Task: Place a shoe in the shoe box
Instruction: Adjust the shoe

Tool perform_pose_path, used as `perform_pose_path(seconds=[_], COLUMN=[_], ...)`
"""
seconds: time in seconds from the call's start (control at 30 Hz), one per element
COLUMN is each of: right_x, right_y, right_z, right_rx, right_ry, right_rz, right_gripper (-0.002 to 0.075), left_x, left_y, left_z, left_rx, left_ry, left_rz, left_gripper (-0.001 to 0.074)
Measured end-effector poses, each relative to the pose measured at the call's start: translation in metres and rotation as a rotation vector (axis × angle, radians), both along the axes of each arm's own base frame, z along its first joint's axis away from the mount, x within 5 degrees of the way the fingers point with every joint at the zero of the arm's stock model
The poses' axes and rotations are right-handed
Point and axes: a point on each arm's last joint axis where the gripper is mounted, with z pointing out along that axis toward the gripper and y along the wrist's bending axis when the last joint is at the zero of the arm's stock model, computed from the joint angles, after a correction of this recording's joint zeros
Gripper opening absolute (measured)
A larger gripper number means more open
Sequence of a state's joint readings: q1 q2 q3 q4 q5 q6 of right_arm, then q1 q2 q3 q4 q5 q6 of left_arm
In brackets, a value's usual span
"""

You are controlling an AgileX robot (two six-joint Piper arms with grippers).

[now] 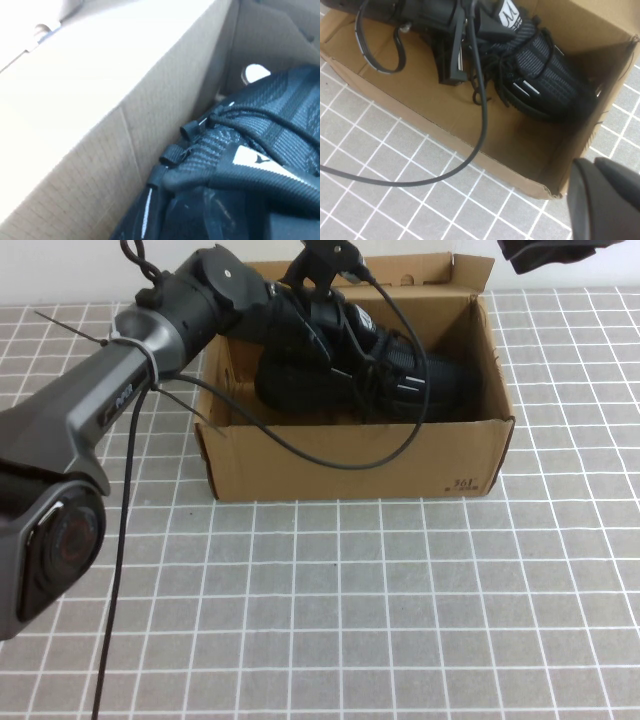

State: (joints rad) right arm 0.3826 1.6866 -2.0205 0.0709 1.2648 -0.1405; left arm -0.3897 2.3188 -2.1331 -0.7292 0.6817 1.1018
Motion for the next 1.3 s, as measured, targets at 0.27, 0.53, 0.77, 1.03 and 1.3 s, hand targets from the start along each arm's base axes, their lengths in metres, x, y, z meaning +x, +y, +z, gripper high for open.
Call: perform_pose_path(seconds=[0.27, 0.53, 0.77, 1.03, 1.3], right_x=[0.000, 0.000, 0.000, 0.000, -0.001], right_y=[0.000, 0.000, 0.000, 0.000, 0.002], right_z=[0.000, 0.000, 0.000, 0.000, 0.000], right_rx=[0.000, 0.000, 0.000, 0.000, 0.022], right_ry=[0.000, 0.000, 0.000, 0.000, 0.009], right_rz=[0.000, 0.000, 0.000, 0.000, 0.011], right_gripper=[-0.0016, -0.0016, -0.0016, -0.0016, -0.0016], left_x=[0.007, 0.017, 0.019, 0.017, 0.011], left_y=[0.010, 0.009, 0.009, 0.008, 0.011], left_z=[0.002, -0.016, -0.022, -0.023, -0.002], left_rx=[-0.025, -0.084, -0.083, -0.102, -0.153], left_ry=[-0.018, 0.015, 0.015, 0.062, 0.112], left_rz=[0.043, 0.090, 0.101, 0.103, 0.141], left_gripper=[0.0000, 0.0000, 0.0000, 0.0264, 0.0592])
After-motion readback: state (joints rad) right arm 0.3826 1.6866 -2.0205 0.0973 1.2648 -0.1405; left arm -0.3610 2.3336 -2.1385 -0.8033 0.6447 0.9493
